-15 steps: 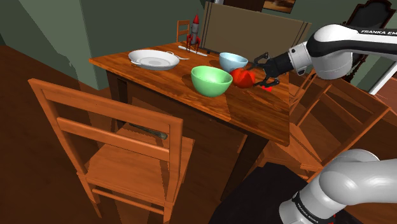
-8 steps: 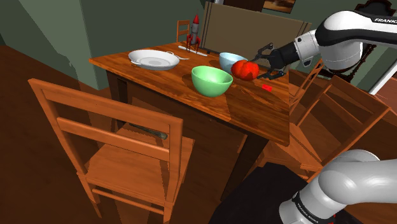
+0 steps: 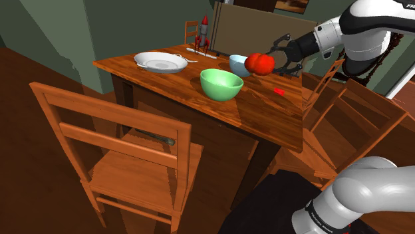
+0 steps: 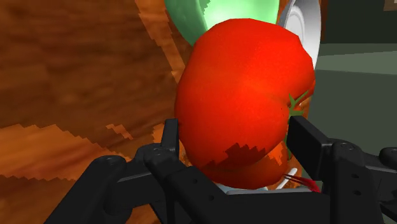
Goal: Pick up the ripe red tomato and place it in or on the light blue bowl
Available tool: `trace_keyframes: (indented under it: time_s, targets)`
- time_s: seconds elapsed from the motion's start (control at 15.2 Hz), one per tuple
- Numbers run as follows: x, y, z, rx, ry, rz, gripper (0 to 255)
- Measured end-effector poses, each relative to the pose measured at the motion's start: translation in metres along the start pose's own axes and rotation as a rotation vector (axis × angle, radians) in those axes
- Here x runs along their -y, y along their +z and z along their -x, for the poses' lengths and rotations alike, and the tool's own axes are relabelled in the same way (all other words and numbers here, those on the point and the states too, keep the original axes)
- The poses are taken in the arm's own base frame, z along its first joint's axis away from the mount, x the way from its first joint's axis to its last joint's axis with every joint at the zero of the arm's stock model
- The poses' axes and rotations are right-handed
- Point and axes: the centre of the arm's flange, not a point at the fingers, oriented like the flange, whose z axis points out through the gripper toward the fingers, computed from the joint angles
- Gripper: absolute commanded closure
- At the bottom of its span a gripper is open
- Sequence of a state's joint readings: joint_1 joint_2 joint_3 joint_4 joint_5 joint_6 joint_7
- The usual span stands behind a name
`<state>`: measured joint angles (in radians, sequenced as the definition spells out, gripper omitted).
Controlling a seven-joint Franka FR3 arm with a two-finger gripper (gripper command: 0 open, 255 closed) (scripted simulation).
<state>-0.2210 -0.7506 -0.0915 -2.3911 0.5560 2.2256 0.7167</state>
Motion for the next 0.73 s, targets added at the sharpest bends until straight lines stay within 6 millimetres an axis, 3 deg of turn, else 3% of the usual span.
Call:
trace_keyframes:
  time_s: [0.53, 0.73]
  targets:
    - [0.031, -0.028, 0.001, 0.000, 0.000, 0.000, 255]
    - [0.044, -0.022, -0.024, 0.000, 0.000, -0.001, 255]
